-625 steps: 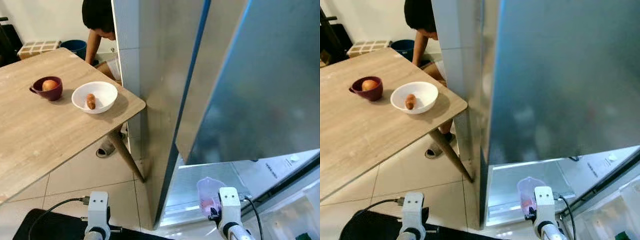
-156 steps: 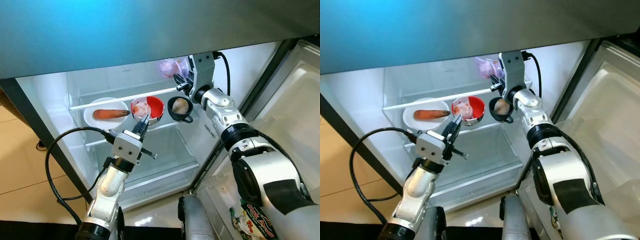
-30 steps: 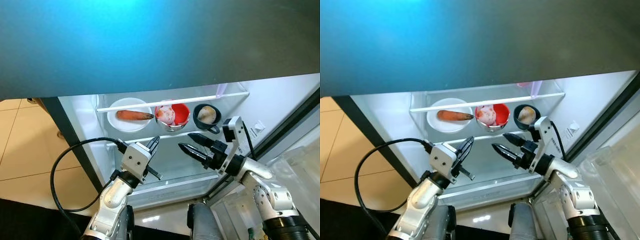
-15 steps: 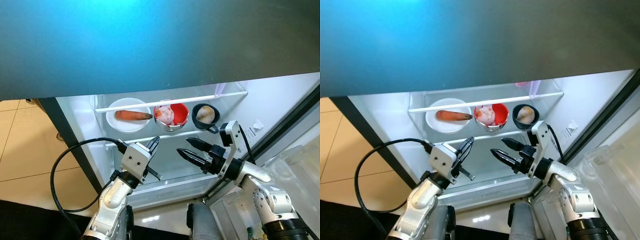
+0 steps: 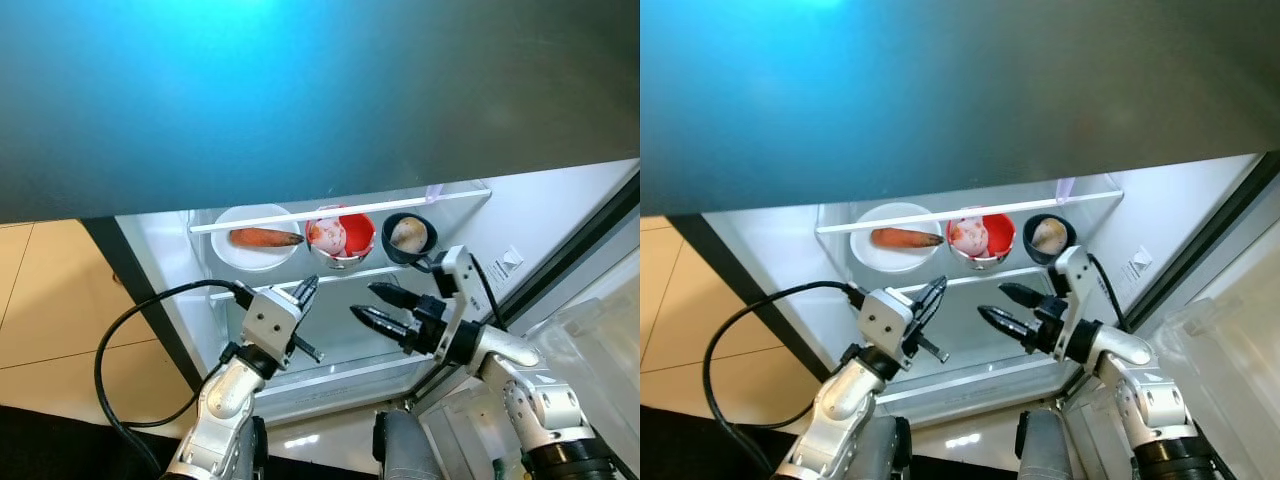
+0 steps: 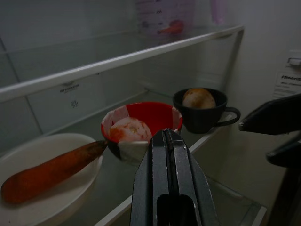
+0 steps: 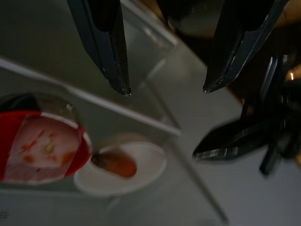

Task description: Restocking fridge

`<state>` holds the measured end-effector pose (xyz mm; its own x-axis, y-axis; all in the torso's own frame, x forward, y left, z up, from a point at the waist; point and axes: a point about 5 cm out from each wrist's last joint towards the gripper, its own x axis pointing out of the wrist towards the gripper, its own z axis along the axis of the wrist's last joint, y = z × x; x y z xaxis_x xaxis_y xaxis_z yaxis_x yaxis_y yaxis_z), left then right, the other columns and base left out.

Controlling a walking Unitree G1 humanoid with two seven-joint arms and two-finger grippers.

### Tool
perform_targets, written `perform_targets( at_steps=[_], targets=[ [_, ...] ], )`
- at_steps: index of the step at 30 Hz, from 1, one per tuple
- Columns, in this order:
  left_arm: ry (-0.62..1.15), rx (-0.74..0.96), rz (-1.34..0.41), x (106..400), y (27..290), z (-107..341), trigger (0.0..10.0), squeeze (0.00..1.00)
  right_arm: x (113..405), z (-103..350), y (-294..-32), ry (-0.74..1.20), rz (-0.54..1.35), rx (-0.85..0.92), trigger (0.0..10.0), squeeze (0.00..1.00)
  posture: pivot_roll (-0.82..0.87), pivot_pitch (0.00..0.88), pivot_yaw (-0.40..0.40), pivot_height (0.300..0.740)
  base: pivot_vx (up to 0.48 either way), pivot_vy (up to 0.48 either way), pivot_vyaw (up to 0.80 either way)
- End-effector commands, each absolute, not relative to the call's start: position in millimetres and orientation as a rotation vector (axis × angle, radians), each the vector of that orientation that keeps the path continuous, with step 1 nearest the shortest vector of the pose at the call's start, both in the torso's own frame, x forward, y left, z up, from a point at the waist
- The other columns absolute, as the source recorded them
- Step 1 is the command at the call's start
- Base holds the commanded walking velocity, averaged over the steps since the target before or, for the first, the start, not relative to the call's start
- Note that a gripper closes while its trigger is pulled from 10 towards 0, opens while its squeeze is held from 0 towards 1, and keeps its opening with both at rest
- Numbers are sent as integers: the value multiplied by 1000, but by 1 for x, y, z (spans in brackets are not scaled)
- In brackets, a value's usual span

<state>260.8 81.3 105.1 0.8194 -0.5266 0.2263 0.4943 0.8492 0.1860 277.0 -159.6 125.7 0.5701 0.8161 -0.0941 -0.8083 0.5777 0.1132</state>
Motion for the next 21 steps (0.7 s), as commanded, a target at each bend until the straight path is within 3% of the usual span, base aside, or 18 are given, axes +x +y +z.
perform_targets(
  at_steps=[1,21],
  targets=[
    [-247,106,-522,261,86,100,10000,0,273,121,-163,174,964,32,10000,0,-127,141,-37,620,0,0,0],
    [-142,148,-602,248,86,76,10000,0,265,97,-152,243,981,-22,10000,0,-129,126,-30,620,0,0,0]
  ],
)
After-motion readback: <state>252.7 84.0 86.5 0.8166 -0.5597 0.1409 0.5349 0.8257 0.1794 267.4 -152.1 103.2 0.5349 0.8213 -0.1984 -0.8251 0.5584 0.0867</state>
